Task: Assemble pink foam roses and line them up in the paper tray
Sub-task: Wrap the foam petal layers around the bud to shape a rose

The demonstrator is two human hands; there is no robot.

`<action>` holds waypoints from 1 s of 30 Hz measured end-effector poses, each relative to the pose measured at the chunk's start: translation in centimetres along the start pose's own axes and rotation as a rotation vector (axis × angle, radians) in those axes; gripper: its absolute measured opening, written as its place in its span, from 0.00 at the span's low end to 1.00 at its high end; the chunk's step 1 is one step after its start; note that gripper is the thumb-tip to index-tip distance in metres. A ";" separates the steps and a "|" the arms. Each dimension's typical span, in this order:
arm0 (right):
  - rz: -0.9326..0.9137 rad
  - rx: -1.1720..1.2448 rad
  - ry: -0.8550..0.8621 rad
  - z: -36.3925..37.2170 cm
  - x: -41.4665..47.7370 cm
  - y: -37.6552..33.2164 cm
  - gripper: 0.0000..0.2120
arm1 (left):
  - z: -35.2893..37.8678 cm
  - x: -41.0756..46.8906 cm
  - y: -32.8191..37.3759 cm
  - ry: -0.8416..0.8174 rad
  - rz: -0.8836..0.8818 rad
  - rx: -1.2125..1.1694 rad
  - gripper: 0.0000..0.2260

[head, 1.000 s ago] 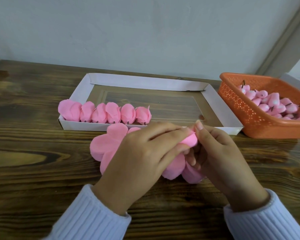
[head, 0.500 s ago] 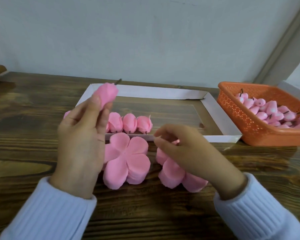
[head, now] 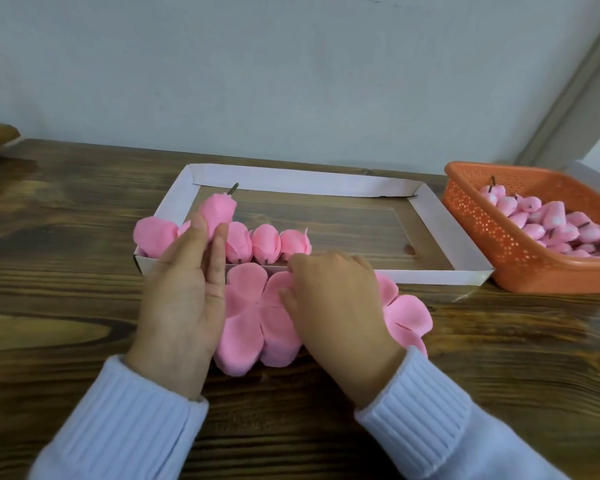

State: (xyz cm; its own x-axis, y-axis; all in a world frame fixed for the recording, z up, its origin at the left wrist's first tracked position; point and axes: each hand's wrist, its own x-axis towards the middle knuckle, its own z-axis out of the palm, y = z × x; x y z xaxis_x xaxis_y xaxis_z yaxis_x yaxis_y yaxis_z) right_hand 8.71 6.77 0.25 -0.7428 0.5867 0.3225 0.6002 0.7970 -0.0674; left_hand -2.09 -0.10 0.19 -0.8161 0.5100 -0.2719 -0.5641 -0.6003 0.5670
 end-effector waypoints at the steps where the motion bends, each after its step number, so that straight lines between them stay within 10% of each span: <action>1: 0.005 0.006 0.005 0.1 -0.1 0.0 0.03 | 0.0 0.1 0.0 -0.008 0.004 0.012 0.13; 30: 0.044 0.063 0.008 0.4 0.0 0.9 0.05 | -0.3 0.4 -0.3 -0.083 0.022 0.026 0.18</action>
State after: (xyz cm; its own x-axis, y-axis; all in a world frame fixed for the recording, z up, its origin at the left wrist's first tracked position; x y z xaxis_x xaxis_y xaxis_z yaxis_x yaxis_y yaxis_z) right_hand 9.13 7.56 -0.22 -0.7137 0.6202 0.3255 0.6119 0.7782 -0.1411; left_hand -2.28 0.09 -0.36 -0.8141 0.5470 -0.1947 -0.5421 -0.5959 0.5924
